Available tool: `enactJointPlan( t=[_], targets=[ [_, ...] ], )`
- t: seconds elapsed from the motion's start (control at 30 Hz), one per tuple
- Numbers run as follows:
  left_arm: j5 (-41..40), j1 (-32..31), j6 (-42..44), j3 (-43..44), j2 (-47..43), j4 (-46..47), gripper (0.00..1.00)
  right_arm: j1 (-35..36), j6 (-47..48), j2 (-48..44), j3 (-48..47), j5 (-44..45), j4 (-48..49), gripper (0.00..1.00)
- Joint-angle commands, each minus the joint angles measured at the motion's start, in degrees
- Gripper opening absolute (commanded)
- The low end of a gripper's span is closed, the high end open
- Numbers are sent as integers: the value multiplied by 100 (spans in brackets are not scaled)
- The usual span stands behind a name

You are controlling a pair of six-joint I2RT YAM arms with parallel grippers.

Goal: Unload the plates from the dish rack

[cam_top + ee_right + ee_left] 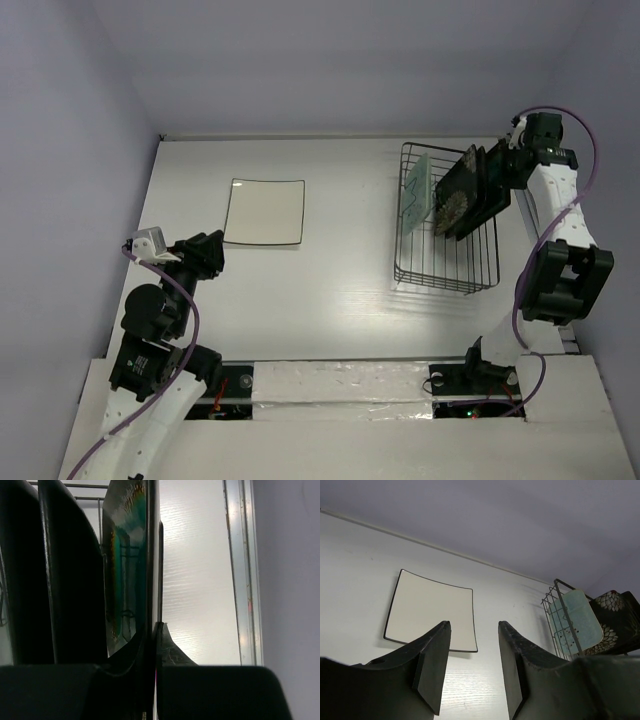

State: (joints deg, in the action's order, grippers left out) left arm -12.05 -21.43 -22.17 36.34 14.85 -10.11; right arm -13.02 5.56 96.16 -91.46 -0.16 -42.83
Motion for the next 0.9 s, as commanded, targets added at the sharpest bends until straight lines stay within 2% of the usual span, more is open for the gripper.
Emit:
enactJointPlan(
  t=[0.0, 0.23, 0.57, 0.87],
  targets=[
    [19, -37, 11, -21, -9, 220, 40, -70, -653, -440, -977, -501, 328, 0],
    [19, -37, 11, -30, -35, 229, 40, 115, -627, -589, -1804, -239, -6, 0],
    [19, -37, 20, -39, 0, 246, 40, 440, -398, -827, -1858, 430, 29, 0],
    [19, -37, 3, -39, 27, 255, 40, 897, -205, -1205, -2138, 1738, 486, 0]
  ],
)
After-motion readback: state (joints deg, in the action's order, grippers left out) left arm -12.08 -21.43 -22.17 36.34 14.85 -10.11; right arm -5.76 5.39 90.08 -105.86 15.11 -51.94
